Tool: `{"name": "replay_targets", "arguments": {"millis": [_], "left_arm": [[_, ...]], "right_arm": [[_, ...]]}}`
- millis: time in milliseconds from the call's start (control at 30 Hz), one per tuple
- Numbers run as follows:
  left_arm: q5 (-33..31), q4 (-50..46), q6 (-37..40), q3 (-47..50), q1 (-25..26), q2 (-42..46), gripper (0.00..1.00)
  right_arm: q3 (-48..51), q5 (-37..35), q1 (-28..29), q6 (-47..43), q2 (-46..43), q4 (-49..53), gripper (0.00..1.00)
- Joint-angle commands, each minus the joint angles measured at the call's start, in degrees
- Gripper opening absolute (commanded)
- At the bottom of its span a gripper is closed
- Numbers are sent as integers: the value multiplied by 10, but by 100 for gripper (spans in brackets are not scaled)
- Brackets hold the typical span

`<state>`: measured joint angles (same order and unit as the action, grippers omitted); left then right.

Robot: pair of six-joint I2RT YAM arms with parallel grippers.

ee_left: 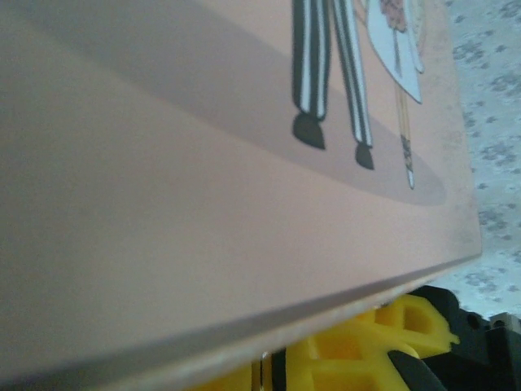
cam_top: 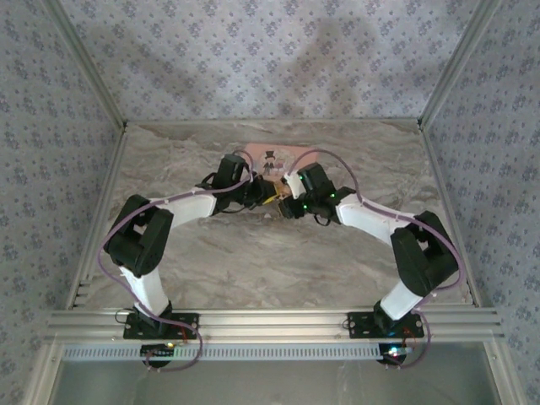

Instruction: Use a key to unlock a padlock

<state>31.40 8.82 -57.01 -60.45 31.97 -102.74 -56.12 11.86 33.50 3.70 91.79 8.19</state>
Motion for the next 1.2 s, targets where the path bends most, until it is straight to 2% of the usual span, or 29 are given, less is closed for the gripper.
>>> {"name": "replay_targets", "arguments": {"millis": [0, 100, 233, 333, 800, 900, 1167], "left_arm": [[-19, -46, 40, 15, 11, 16, 6], [-42, -66, 61, 25, 20, 9, 10], [-66, -84, 76, 31, 29, 7, 28], [-79, -95, 86, 30, 29, 17, 35], [-103, -93, 106, 38, 23, 59, 39], [-106, -52, 114, 58, 27, 61, 44], [-127, 41, 158, 88, 35, 32, 47]], "right_arm": [[36, 30, -7, 38, -26, -26, 37], [57, 30, -8, 58, -22, -45, 37], [66, 23, -9, 82, -5, -67, 37], [68, 22, -17, 97, 9, -82, 36], [65, 23, -27, 105, 12, -93, 34], [64, 24, -26, 105, 11, -93, 35], [44, 30, -40, 106, 9, -70, 35]]}}
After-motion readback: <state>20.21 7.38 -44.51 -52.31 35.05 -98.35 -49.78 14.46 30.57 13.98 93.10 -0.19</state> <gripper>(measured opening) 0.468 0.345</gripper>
